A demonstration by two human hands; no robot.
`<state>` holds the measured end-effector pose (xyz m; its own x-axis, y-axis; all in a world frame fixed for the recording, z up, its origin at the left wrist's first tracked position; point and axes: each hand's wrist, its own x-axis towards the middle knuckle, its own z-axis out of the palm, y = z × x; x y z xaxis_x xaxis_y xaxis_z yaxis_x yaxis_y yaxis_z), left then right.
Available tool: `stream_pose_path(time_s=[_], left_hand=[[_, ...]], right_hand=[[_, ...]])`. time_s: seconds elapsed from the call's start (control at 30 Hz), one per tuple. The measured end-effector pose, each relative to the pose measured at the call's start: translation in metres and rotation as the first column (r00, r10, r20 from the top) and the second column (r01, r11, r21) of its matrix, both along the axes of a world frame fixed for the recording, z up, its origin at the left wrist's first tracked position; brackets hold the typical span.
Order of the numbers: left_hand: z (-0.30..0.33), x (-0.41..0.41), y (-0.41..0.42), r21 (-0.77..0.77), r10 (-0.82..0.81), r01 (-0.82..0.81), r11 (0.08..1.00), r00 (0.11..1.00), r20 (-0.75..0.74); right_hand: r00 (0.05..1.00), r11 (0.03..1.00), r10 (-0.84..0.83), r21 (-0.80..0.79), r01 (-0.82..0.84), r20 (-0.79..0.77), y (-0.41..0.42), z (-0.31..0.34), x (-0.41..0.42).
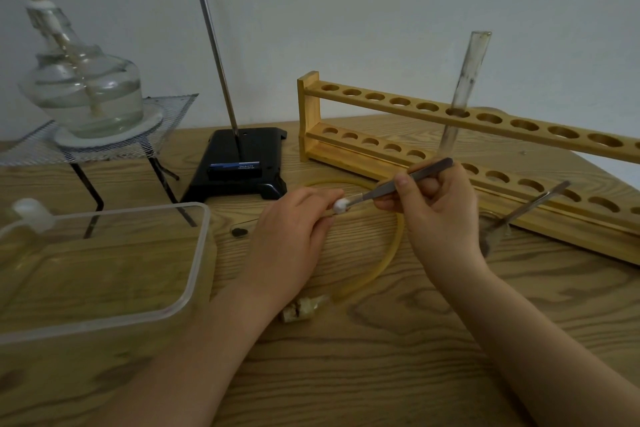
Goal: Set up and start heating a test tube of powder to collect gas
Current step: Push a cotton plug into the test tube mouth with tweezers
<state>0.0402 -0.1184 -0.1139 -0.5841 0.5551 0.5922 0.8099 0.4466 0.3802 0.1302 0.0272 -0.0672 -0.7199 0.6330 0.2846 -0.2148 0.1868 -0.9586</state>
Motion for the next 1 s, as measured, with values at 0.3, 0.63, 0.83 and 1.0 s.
stream_pose_path(time_s=[0.3,0.63,0.83,1.0], left_hand=[[0.002,0.001,0.0,0.0,0.005,-0.005,1.0,1.0,0.013],[0.003,0.002,0.001,0.029,0.017,-0.018,0.999,1.0,0.026],[0.005,0.004,0.001,0.008,0.026,-0.026,1.0,1.0,0.015],[0.005,0.002,0.0,0.012,0.042,-0.042,0.999,0.999,0.02]], right_hand=[[1.0,0.998,0.011,-0.061,-0.011,0.006,0.003,-0.002,-0.002],[0.999,0.989,-0.018,-0.15,0.013,-0.033,0.011,0.001,0.001],[1.0,0.992,0.002,-0.124,-0.005,-0.024,0.007,-0.002,-0.001],[0.999,0.986,-0.019,-0.165,0.011,-0.047,0.009,0.001,0.001]])
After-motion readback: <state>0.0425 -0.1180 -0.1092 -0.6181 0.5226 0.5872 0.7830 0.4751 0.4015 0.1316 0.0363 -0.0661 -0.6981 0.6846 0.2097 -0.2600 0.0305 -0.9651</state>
